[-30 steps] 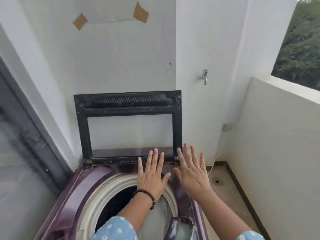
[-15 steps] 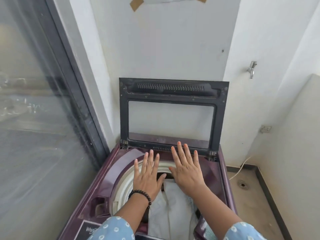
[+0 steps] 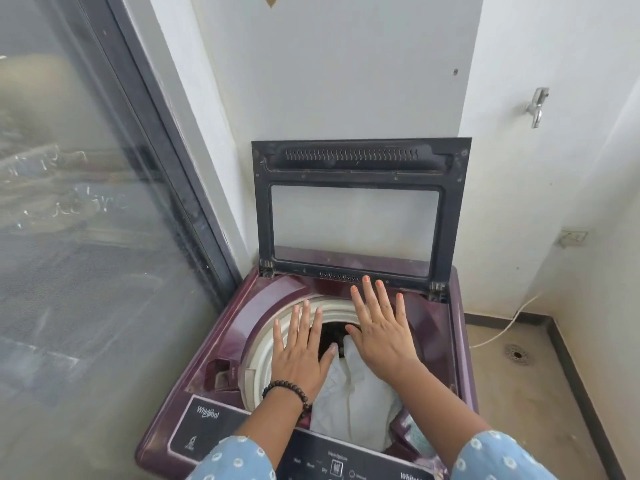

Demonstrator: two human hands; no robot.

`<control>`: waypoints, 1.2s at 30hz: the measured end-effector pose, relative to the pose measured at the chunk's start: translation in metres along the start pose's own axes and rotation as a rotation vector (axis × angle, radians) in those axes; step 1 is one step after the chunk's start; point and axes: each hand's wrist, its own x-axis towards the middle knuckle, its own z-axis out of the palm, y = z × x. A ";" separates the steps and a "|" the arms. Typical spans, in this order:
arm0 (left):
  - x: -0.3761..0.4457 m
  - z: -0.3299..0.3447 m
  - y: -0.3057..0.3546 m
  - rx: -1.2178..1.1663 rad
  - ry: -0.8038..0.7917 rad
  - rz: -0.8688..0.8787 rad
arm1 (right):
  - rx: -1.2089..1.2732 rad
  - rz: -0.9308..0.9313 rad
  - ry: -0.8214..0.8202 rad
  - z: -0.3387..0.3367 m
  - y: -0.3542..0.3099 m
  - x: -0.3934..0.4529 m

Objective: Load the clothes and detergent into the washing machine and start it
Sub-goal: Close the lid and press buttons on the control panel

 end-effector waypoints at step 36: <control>0.274 -0.129 -0.076 0.036 0.070 0.274 | -0.151 0.258 0.106 -0.117 0.006 0.211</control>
